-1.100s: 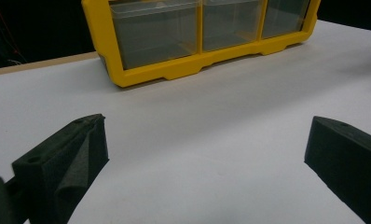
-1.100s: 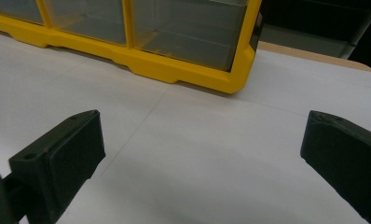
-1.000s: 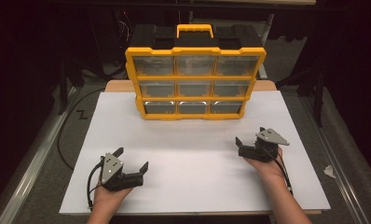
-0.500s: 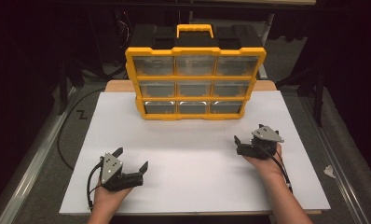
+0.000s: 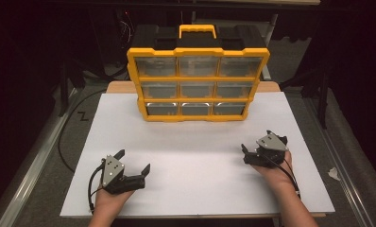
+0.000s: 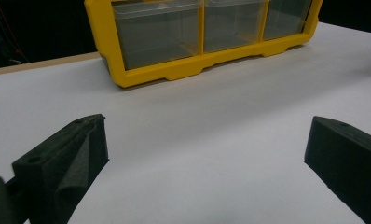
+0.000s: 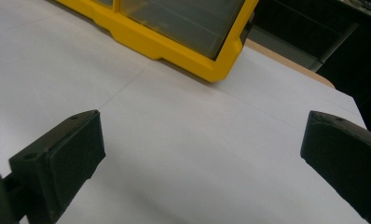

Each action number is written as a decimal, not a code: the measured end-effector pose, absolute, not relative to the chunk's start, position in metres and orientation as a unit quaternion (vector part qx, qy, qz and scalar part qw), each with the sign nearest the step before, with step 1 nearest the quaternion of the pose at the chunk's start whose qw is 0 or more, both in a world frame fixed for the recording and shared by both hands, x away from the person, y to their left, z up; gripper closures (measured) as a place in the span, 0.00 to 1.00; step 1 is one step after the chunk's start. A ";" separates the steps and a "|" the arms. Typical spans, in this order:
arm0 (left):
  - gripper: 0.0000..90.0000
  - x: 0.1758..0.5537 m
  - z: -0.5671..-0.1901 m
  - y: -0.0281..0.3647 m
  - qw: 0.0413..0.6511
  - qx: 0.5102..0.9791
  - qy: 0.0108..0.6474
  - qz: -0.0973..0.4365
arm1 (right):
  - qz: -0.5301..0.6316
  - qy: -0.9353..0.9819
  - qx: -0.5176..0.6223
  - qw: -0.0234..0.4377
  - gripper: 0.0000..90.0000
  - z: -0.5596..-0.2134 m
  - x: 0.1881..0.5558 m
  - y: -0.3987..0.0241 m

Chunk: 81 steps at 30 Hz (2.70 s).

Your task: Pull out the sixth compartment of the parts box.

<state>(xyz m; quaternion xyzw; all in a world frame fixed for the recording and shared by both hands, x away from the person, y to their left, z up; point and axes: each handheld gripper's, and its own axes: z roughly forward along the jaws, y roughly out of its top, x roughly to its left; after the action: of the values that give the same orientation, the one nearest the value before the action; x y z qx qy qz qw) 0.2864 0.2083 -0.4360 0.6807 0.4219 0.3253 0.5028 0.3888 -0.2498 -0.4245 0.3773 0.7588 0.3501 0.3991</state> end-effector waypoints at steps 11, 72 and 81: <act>0.00 0.287 -0.436 0.208 0.501 0.681 0.422 0.326 | 0.303 0.782 0.344 0.422 0.01 -0.429 0.386 -0.246; 0.01 0.286 -0.437 0.208 0.496 0.687 0.419 0.326 | 0.081 0.819 0.102 0.559 0.01 -0.428 0.361 -0.208; 0.01 0.287 -0.438 0.208 0.495 0.688 0.419 0.325 | 0.061 0.820 0.071 0.564 0.01 -0.430 0.358 -0.205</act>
<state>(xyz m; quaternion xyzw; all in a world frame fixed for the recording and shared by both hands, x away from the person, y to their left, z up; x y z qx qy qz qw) 0.2865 0.2078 -0.4376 0.6882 0.4187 0.3252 0.4954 0.3582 -0.2051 -0.4297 0.0710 0.8202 0.0614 0.5643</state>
